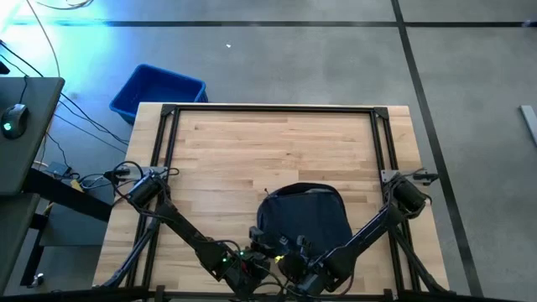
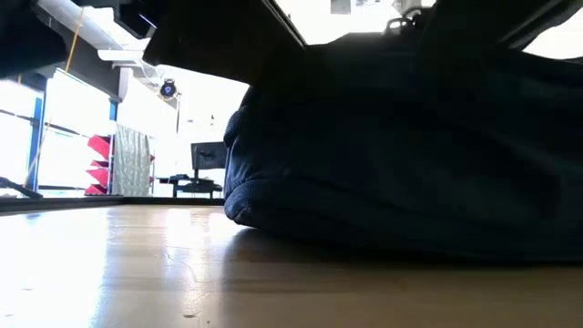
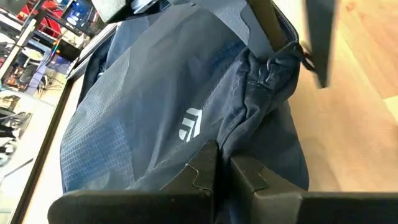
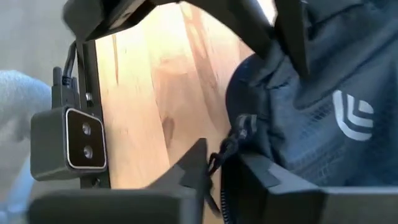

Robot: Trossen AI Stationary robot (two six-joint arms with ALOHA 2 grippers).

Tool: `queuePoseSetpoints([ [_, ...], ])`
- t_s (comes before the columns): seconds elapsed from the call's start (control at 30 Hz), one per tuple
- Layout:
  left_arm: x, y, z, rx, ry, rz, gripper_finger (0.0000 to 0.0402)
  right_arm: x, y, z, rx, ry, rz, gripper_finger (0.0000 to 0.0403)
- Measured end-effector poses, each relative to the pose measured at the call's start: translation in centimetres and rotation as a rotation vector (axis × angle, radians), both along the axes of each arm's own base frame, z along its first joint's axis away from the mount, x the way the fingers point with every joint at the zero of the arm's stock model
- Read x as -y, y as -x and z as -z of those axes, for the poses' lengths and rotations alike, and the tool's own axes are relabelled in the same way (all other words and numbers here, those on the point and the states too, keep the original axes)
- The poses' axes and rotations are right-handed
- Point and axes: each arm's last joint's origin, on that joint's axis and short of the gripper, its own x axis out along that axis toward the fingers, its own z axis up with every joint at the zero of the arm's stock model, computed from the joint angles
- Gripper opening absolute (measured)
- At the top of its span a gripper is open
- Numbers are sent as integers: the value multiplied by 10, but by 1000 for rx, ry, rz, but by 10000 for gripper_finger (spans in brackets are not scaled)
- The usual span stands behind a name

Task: Unpack backpack
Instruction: Close the black backpack

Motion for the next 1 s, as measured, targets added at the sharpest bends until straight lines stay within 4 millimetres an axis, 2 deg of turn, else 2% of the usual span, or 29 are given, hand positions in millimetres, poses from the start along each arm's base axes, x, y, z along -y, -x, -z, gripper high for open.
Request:
queuePoseSetpoints([
  [0.1,0,0,0,-1,9,-6,0,1,-3,0,2,-25,3,111],
  [0.2,-1,1,1,-6,9,-11,0,0,-4,-4,26,-32,40,129],
  [0.33,-1,1,0,-1,19,-12,0,-10,1,-14,97,-4,75,120],
  [0.43,0,1,-2,5,34,-7,0,-18,4,-21,119,-59,105,110],
  [0.57,1,1,-3,5,48,-4,0,-28,15,-21,111,-82,107,105],
  [0.73,-2,1,-1,1,31,-24,0,-28,28,-19,63,45,68,105],
  [0.87,-2,2,0,-3,33,-29,0,-27,31,-19,67,169,-20,106],
  [1.0,-9,4,4,-31,36,-80,0,-31,27,-35,74,234,-148,106],
])
